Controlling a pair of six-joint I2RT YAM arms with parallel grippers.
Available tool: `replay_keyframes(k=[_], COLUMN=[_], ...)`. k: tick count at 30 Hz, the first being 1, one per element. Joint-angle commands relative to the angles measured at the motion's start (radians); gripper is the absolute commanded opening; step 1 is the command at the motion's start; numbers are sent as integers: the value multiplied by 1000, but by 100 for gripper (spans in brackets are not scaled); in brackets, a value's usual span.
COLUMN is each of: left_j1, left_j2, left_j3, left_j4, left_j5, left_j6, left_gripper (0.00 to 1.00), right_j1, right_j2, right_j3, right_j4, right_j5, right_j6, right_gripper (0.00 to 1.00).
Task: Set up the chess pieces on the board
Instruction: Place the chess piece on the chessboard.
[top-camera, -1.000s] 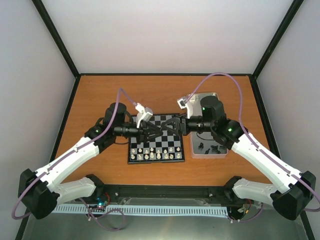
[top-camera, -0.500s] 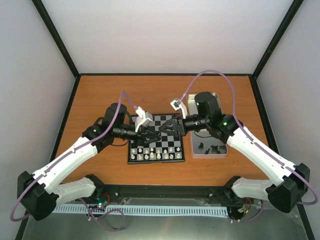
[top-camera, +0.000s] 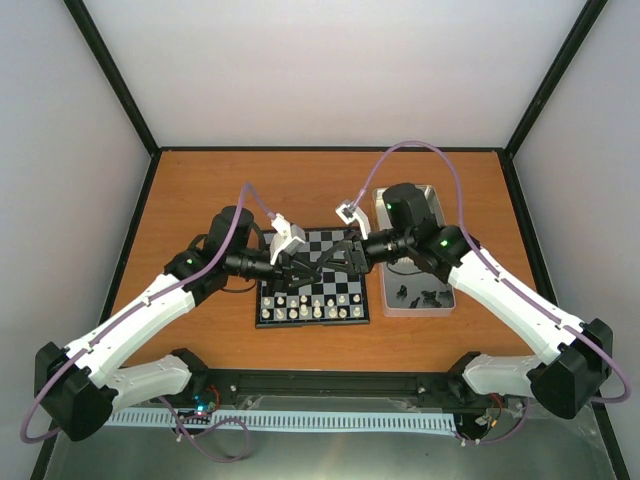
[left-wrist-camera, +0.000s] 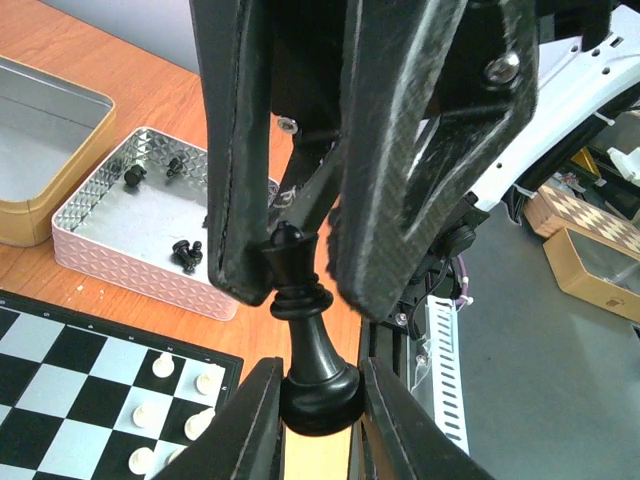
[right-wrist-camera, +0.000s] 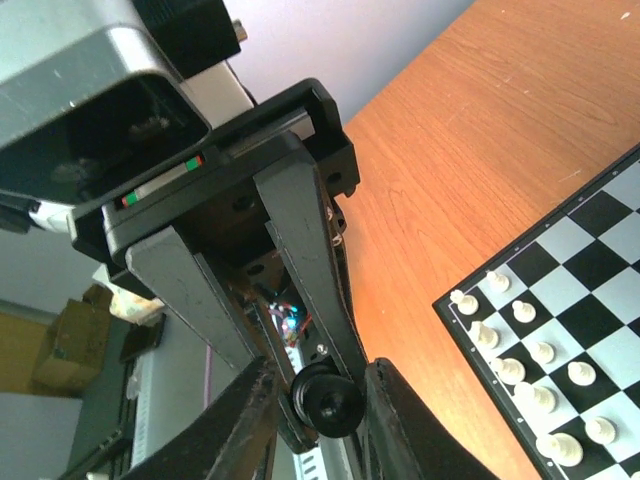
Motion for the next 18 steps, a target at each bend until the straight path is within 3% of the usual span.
replay_keyframes(k=[1,5,6,7,11,14,18], left_j1=[-5,-5,-5,-5,-5,-5,-3], left_j2=[-7,-9,-8,-6,-8,-32,-95], left_j3=[50,48,49,49,49,46,17], left_j4=[1,-3,-5,-7,-14,-36,-51], left_j5=[18,-4,-10,-20,-128,-296,-536], left_j6=[30,21,16,13,-21,-53,-103], left_gripper=[1,6,12,26,51,62,66], right_j1=[5,5,5,5,5,5,8], right_j2=[17,16,13,10,7,1,14], right_j3=[30,24,22,20,22,13,-11], right_j4=[-1,24,31,33,33,32,31], right_j5=[-38,-72,-63,-33,71,206,433], right_j6=[-13,-2,2,9,10,2,-20], right_gripper=[23,4,3,3,3,3,4])
